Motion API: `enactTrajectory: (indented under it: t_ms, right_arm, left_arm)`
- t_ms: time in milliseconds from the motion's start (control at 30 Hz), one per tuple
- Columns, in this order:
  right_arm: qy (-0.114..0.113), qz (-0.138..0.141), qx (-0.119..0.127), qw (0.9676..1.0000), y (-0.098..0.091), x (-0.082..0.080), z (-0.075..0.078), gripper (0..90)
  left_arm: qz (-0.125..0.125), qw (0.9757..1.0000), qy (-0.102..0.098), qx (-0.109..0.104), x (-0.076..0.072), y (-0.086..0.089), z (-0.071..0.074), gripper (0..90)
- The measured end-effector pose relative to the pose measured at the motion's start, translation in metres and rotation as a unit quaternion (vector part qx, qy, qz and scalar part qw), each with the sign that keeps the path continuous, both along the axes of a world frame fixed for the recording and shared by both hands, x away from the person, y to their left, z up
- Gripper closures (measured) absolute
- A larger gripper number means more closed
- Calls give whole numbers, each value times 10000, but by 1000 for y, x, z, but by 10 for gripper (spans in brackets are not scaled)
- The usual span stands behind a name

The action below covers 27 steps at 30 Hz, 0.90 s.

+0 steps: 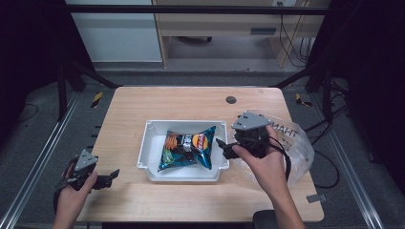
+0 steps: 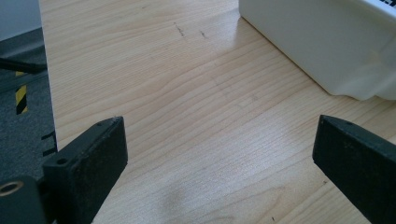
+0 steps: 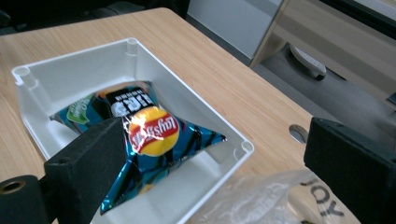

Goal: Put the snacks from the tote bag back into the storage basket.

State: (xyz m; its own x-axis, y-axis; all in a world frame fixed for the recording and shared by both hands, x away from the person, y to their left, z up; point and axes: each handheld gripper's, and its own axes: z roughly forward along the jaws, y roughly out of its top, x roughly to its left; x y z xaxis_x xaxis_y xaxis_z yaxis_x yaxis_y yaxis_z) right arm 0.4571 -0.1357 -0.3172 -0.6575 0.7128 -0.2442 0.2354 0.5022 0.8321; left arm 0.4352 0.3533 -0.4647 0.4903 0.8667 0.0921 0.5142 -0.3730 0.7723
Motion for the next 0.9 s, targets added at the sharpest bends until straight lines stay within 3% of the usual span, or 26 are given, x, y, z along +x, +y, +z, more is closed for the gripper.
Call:
enactTrajectory:
  t_ms: [467,900]
  right_arm:
    - [66,-364,124,9992,-34,-8,-16,58]
    - [89,-596,171,9980,-53,-13,-30,58]
  left_arm:
    - [-8,10000,22,14,0,-1,-1,28]
    - [-8,10000,24,15,0,-2,-1,28]
